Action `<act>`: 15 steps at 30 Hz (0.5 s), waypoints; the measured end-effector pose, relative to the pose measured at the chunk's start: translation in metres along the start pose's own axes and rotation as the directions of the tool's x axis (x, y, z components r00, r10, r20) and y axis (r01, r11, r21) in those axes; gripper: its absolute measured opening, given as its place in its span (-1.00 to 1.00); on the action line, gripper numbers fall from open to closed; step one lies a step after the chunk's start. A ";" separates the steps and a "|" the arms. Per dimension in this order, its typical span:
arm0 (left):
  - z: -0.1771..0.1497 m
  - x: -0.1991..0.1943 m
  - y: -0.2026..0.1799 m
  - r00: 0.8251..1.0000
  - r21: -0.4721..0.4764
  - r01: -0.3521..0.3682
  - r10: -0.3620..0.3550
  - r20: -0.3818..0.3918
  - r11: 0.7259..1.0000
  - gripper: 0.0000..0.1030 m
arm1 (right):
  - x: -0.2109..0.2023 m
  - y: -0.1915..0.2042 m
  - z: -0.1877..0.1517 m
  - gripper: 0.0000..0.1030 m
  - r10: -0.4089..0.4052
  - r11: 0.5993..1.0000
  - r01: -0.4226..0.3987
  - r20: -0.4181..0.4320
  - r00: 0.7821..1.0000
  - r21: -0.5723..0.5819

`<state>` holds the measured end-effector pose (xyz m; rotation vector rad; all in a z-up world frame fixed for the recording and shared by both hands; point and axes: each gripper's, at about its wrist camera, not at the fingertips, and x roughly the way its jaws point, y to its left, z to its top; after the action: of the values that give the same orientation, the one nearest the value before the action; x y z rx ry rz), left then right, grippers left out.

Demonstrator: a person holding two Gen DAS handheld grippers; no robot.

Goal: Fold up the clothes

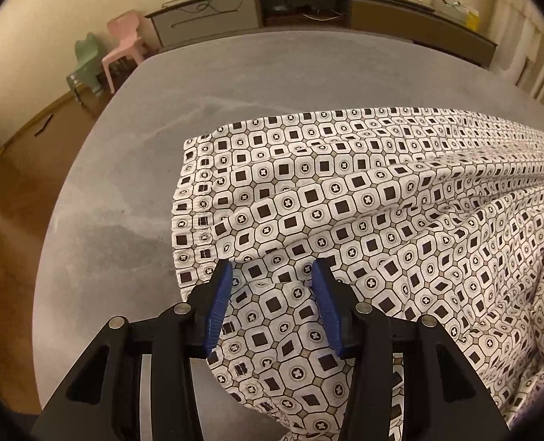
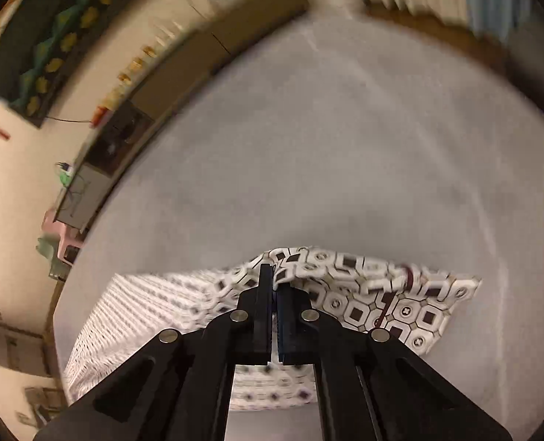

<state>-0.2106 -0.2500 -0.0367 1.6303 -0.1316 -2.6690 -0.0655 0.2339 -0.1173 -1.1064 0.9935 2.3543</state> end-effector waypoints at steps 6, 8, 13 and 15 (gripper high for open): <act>0.005 0.005 0.007 1.000 0.014 0.022 -0.022 -0.005 1.000 -0.05 | -0.131 0.069 -0.022 -0.97 0.147 0.962 -0.044 0.376 0.915 -0.270; 0.006 0.006 0.007 1.000 0.018 0.020 -0.020 -0.005 1.000 -0.04 | -0.119 0.051 -0.044 -0.96 0.074 0.973 0.002 0.319 0.945 -0.230; 0.010 0.010 0.011 1.000 0.023 0.004 -0.004 -0.004 1.000 -0.04 | -0.032 -0.031 -0.090 -0.81 -0.111 0.993 0.111 0.000 0.994 -0.033; 0.008 0.009 0.010 1.000 0.023 0.003 -0.003 -0.006 1.000 -0.04 | -0.032 -0.037 -0.100 -0.66 -0.130 0.991 0.130 -0.001 0.992 0.014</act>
<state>-0.2218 -0.2598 -0.0401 1.6457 -0.1604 -2.6750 0.0282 0.1863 -0.1536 -1.1301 0.9083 2.2406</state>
